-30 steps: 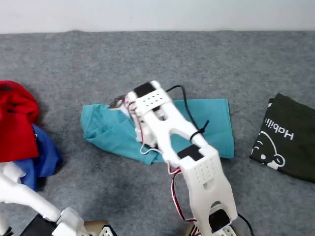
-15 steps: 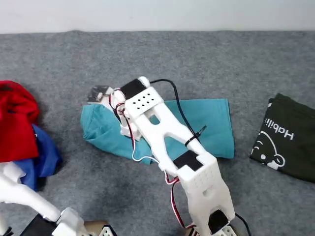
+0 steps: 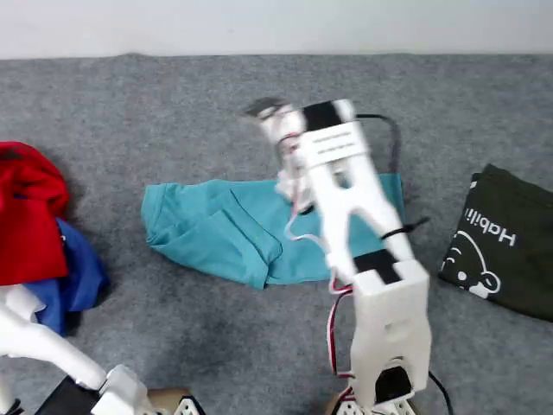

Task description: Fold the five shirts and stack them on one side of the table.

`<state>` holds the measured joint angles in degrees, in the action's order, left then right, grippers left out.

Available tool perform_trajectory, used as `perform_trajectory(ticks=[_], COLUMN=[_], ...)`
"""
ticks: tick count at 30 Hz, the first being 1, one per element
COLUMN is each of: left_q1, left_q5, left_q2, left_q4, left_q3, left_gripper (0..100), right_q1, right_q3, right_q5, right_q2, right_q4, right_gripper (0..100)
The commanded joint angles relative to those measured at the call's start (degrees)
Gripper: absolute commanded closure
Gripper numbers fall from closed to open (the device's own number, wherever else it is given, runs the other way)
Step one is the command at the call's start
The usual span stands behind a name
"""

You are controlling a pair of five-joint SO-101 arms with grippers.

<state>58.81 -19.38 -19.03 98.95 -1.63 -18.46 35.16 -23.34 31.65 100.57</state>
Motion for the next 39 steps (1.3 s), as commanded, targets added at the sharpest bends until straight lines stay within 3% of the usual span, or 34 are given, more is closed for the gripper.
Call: perform_trajectory(ticks=[1, 8, 20, 27, 31, 36, 39], left_q1=[0.44, 0.18, -0.09, -0.09, 0.0, 0.0, 0.0], left_q5=[-3.87, -11.78, -12.31, -12.31, -12.31, -12.22, -12.22], left_q2=[-2.37, -2.37, -1.85, -1.85, -1.85, -1.85, -1.85], left_q4=[1.58, 1.58, 1.32, 1.32, 1.32, 1.41, 1.41], left_q3=[-1.89, 3.65, 12.0, 12.7, 12.7, 12.7, 12.7], left_gripper=[99, 99, 99, 99, 99, 99, 99], right_q1=[5.93, 11.65, 19.74, 20.09, 19.74, 19.47, 20.0], right_q3=[1.76, 1.76, 2.2, 2.11, 2.11, 2.11, 2.11], right_q5=[3.52, 10.81, 14.42, 14.42, 14.33, 13.98, 13.98], right_q2=[-4.44, -4.35, 9.19, 14.55, 18.42, 19.56, 17.27], right_q4=[2.42, 2.24, -3.38, -7.78, -8.84, -7.69, -6.81], right_gripper=[98.3, 75.3, 74.5, 74.5, 75.7, 97.2, 98.5])
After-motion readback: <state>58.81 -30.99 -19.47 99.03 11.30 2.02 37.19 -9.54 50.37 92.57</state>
